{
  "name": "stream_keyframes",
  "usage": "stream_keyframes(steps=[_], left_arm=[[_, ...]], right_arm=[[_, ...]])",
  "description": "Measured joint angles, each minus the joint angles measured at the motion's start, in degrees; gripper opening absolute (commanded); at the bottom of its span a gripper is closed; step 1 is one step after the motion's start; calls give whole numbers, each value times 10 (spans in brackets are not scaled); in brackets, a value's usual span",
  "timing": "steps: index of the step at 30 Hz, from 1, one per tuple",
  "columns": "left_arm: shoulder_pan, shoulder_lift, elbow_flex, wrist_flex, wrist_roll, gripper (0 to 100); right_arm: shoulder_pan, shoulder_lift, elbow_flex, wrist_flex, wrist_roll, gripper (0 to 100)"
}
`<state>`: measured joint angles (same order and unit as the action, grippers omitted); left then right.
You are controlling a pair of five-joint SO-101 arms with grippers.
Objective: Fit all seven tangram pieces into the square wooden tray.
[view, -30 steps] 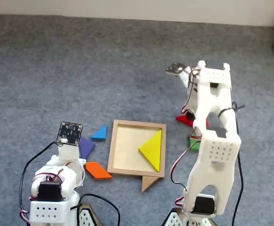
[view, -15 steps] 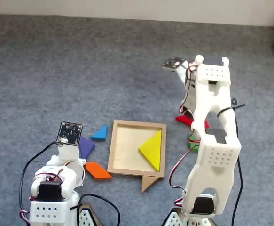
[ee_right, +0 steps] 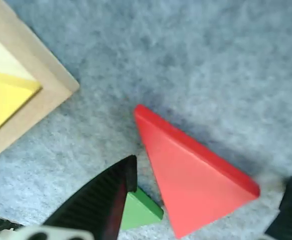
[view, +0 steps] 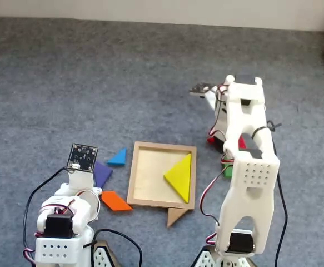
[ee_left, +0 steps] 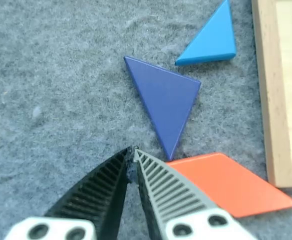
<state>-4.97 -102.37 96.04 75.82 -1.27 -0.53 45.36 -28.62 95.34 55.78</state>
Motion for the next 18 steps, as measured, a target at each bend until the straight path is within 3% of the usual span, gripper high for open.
stream_keyframes(steps=[6,18], left_arm=[[0,0,0,0,0,5],[0,0,0,0,0,5]], right_arm=[[17,-5,-4,-33,-1,163],[19,-19,0,-34,-2,159]])
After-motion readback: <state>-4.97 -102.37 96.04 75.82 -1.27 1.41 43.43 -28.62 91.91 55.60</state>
